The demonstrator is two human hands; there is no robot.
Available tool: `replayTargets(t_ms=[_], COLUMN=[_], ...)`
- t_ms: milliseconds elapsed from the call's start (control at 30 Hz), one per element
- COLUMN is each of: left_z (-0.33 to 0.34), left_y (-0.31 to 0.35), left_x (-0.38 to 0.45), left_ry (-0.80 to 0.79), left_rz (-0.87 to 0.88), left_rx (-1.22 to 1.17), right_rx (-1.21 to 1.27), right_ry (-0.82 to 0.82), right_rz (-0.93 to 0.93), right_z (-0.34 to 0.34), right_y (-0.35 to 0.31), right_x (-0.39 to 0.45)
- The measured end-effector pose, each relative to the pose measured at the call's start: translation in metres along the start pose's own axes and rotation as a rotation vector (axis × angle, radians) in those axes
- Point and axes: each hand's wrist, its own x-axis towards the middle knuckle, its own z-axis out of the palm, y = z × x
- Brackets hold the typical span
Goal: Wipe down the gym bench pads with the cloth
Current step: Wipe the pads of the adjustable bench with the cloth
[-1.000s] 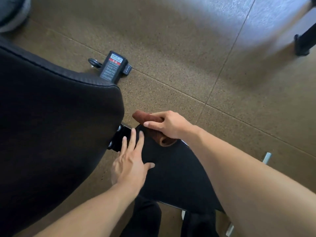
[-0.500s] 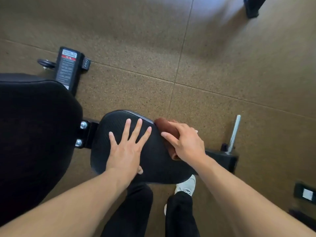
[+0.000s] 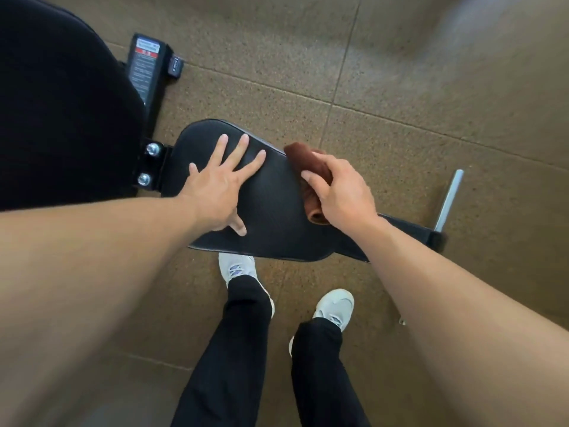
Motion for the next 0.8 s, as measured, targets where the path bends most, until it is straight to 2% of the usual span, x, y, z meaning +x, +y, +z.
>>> replayTargets(t_ms=[100,233,367,500,567,700,800], left_z=[0.000,0.000,0.001,0.004,0.008,0.056,0.125], left_y=[-0.001,-0.003,-0.004,-0.005,-0.007,-0.021,-0.046], left_x=[0.000,0.001,-0.001,-0.004,-0.007,-0.036,-0.084], left_ry=[0.002,0.026,0.053,0.111,0.142,0.336,0.429], left_rz=[-0.009,-0.004,-0.002,0.009,0.012,-0.077,-0.092], left_rx=[-0.013,-0.001,0.024,0.029,-0.009,-0.281,-0.406], right_rx=[0.176,0.291,0.193,-0.023,-0.227,-0.757,-0.878], right_ry=[0.098,0.286,0.338,0.257,0.248,0.081,0.044], right_rz=[0.085,0.112,0.021,-0.085,-0.221,-0.771,-0.900], right_z=[0.006,0.029,0.053,0.071,0.074,0.072,0.080], right_y=[0.018,0.024,0.037,0.054,0.064,0.073,0.046], right_x=[-0.021,-0.052,-0.089,-0.123,-0.136,-0.127,-0.101])
